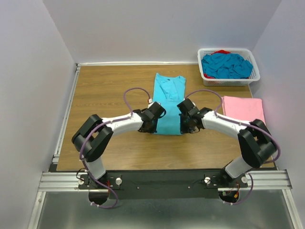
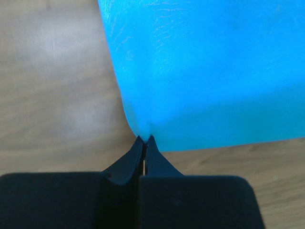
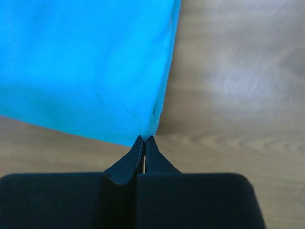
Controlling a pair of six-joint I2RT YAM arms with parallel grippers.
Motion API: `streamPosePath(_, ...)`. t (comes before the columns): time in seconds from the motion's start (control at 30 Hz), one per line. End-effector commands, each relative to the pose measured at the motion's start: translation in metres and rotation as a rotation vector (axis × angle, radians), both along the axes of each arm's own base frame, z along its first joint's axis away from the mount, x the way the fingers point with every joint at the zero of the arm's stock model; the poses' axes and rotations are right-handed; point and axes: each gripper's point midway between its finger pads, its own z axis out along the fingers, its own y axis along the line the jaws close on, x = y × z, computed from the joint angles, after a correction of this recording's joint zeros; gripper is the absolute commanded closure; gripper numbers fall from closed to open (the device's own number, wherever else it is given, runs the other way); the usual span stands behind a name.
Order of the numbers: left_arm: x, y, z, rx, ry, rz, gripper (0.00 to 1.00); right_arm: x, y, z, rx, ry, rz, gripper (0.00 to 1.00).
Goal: Fold and stack the t-shirts
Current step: Fold the tshirt
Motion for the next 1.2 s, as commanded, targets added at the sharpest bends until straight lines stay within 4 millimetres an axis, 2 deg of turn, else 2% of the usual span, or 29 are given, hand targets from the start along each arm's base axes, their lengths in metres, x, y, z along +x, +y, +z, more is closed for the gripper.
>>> streamPosePath(0.0,-0.065,0.019,0.002,0.059,0.101,-0.055,1.0,-0.063,-0.002,0.009,0.024,0.133,0.082,0.99)
streamPosePath(0.03,-0.083,0.026,-0.003,0.07,0.127,-0.062,1.0,-0.077,-0.001,0.011,0.036,0.159,0.093,0.99)
streamPosePath(0.07,-0.105,0.018,0.007,0.04,0.122,-0.097,1.0,-0.107,0.0,0.008,0.036,0.223,0.136,0.99)
streamPosePath(0.1,-0.128,0.023,0.001,0.042,0.165,-0.114,1.0,-0.119,0.005,0.018,0.088,0.225,0.128,0.99)
streamPosePath(0.13,-0.146,0.021,0.003,0.03,0.184,-0.138,1.0,-0.139,0.01,0.022,0.131,0.269,0.153,0.99)
streamPosePath(0.17,-0.174,0.017,0.01,0.005,0.207,-0.153,1.0,-0.164,0.009,0.02,0.126,0.312,0.181,0.99)
streamPosePath(0.23,-0.206,0.018,0.016,-0.005,0.243,-0.178,1.0,-0.189,0.01,0.028,0.161,0.351,0.165,0.99)
streamPosePath(0.27,-0.217,0.017,0.022,-0.021,0.257,-0.174,1.0,-0.204,0.013,0.04,0.2,0.35,0.197,0.99)
streamPosePath(0.3,-0.238,0.015,0.033,-0.062,0.287,-0.191,1.0,-0.216,0.007,0.042,0.195,0.381,0.174,0.99)
streamPosePath(0.33,-0.247,0.014,0.038,-0.087,0.309,-0.198,1.0,-0.223,0.007,0.051,0.222,0.376,0.195,0.99)
streamPosePath(0.4,-0.256,0.011,0.051,-0.146,0.317,-0.208,1.0,-0.227,0.003,0.061,0.227,0.378,0.189,0.99)
streamPosePath(0.47,-0.254,0.007,0.067,-0.193,0.3,-0.204,1.0,-0.208,0.008,0.079,0.222,0.283,0.189,0.99)
streamPosePath(0.5,-0.246,0.006,0.072,-0.201,0.272,-0.193,1.0,-0.201,0.003,0.082,0.176,0.262,0.176,0.99)
streamPosePath(0.53,-0.224,0.005,0.081,-0.217,0.226,-0.159,1.0,-0.179,0.007,0.101,0.159,0.161,0.167,0.99)
streamPosePath(0.57,-0.213,0.004,0.087,-0.236,0.201,-0.159,1.0,-0.168,0.003,0.098,0.083,0.144,0.154,0.99)
streamPosePath(0.6,-0.2,0.004,0.091,-0.25,0.179,-0.143,1.0,-0.156,0.004,0.105,0.057,0.103,0.16,0.99)
streamPosePath(0.63,-0.176,0.005,0.1,-0.275,0.128,-0.117,1.0,-0.134,0.007,0.121,0.052,0.033,0.136,0.99)
streamPosePath(0.7,-0.149,0.009,0.11,-0.299,0.075,-0.078,1.0,-0.112,0.012,0.133,0.042,-0.002,0.137,0.99)
streamPosePath(0.73,-0.137,0.01,0.117,-0.311,0.046,-0.071,1.0,-0.1,0.013,0.13,0.005,-0.001,0.165,0.99)
streamPosePath(0.77,-0.114,0.017,0.121,-0.318,0.008,-0.035,1.0,-0.083,0.011,0.137,0.007,-0.02,0.142,0.99)
streamPosePath(0.8,-0.105,0.019,0.122,-0.316,-0.006,-0.033,1.0,-0.069,0.016,0.151,0.015,-0.059,0.17,0.99)
streamPosePath(0.87,-0.078,0.022,0.131,-0.33,-0.048,-0.025,1.0,-0.044,0.015,0.151,0.012,-0.041,0.158,0.99)
streamPosePath(0.9,-0.067,0.024,0.133,-0.334,-0.066,-0.011,1.0,-0.031,0.02,0.162,0.027,-0.069,0.187,0.99)
streamPosePath(0.93,-0.061,0.02,0.141,-0.367,-0.071,-0.029,1.0,-0.023,0.021,0.164,0.033,-0.065,0.194,0.99)
streamPosePath(0.97,-0.048,0.017,0.141,-0.382,-0.081,-0.033,1.0,-0.011,0.02,0.157,0.039,-0.032,0.185,0.99)
streamPosePath(1.03,-0.027,0.021,0.144,-0.413,-0.089,-0.027,1.0,0.011,0.024,0.167,0.066,-0.057,0.206,0.99)
streamPosePath(1.07,-0.019,0.022,0.143,-0.416,-0.092,-0.028,1.0,0.022,0.026,0.158,0.083,-0.019,0.206,0.99)
streamPosePath(1.13,0.001,0.024,0.137,-0.42,-0.095,-0.019,1.0,0.043,0.032,0.165,0.101,-0.043,0.228,0.99)
streamPosePath(1.17,0.009,0.025,0.136,-0.425,-0.103,-0.017,1.0,0.053,0.033,0.154,0.095,-0.016,0.225,0.99)
